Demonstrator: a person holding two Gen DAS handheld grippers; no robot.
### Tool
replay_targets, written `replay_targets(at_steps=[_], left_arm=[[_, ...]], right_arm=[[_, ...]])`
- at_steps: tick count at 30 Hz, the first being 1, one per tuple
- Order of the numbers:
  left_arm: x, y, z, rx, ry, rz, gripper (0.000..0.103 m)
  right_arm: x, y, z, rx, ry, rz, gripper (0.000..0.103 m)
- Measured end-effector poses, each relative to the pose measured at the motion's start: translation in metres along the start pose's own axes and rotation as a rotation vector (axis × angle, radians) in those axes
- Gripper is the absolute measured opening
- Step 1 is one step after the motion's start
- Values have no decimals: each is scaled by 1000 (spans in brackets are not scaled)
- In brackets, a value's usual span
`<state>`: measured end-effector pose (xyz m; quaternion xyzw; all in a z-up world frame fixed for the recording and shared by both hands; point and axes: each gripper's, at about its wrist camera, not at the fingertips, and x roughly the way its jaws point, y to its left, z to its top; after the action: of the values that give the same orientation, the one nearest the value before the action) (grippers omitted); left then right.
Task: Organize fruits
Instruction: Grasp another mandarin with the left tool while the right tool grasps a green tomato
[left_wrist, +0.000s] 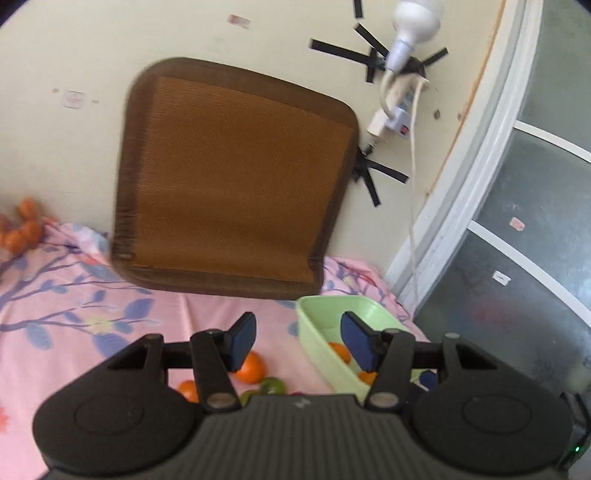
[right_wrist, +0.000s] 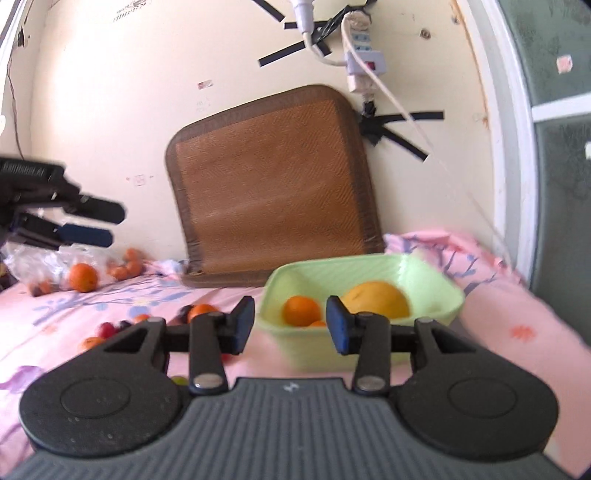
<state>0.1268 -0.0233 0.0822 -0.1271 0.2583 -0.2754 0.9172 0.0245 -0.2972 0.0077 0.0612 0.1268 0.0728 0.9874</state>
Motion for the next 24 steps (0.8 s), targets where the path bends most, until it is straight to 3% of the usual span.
replay_targets(at_steps=[3, 7, 17, 24], left_arm=[[-29, 24, -17, -12, -9, 111, 52], [-39, 42, -42, -9, 27, 176, 52], [-4, 26, -82, 137, 101, 199, 61], [9, 23, -94, 171, 133, 207, 58]], right_arm=[[2, 14, -8, 42, 53, 48, 45], [9, 34, -19, 68, 131, 86, 45], [17, 58, -25, -18, 200, 62, 46], [31, 63, -26, -51, 259, 50, 46]])
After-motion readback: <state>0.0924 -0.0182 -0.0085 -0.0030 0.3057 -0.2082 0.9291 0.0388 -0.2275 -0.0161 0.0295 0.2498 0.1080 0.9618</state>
